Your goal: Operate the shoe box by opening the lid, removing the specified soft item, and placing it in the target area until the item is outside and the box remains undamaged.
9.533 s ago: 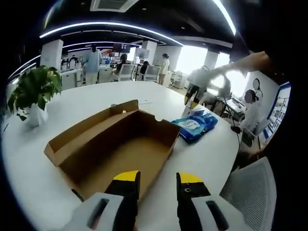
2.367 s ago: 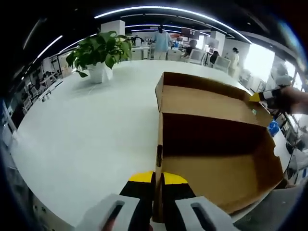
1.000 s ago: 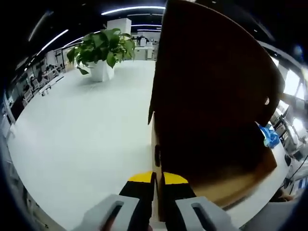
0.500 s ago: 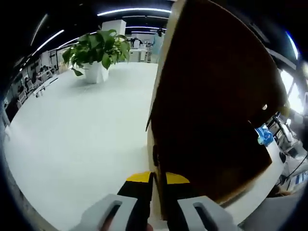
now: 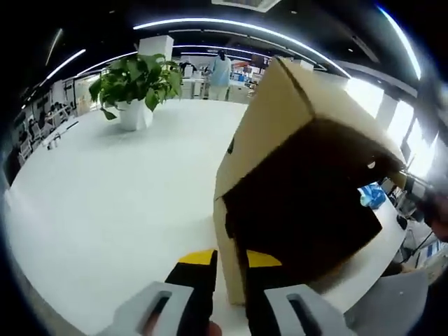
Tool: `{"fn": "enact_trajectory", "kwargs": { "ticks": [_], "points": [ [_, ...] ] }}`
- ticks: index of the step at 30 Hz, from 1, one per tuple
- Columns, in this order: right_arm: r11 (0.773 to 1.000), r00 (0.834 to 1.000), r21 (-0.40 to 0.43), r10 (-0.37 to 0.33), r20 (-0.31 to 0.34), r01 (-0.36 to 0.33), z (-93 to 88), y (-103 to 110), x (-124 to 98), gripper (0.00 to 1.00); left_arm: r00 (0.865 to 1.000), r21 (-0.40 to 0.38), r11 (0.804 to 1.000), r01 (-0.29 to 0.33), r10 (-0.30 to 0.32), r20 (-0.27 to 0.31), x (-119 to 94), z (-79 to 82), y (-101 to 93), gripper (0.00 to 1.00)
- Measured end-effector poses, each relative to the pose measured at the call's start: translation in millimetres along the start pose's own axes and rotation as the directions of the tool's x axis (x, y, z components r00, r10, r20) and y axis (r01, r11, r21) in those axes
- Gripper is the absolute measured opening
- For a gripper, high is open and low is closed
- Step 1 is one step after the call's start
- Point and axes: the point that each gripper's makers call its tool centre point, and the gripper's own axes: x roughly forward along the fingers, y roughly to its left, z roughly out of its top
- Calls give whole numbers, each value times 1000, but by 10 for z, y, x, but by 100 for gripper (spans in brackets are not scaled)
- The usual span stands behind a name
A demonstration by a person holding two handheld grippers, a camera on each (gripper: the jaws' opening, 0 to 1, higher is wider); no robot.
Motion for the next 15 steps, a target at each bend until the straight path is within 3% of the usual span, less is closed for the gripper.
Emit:
{"fn": "enact_trajectory", "kwargs": {
  "ticks": [15],
  "points": [
    [999, 998, 36, 6, -60, -3, -295, 48, -69, 0, 998, 80, 995, 54, -57, 38, -109, 106, -168, 16]
  ]
}}
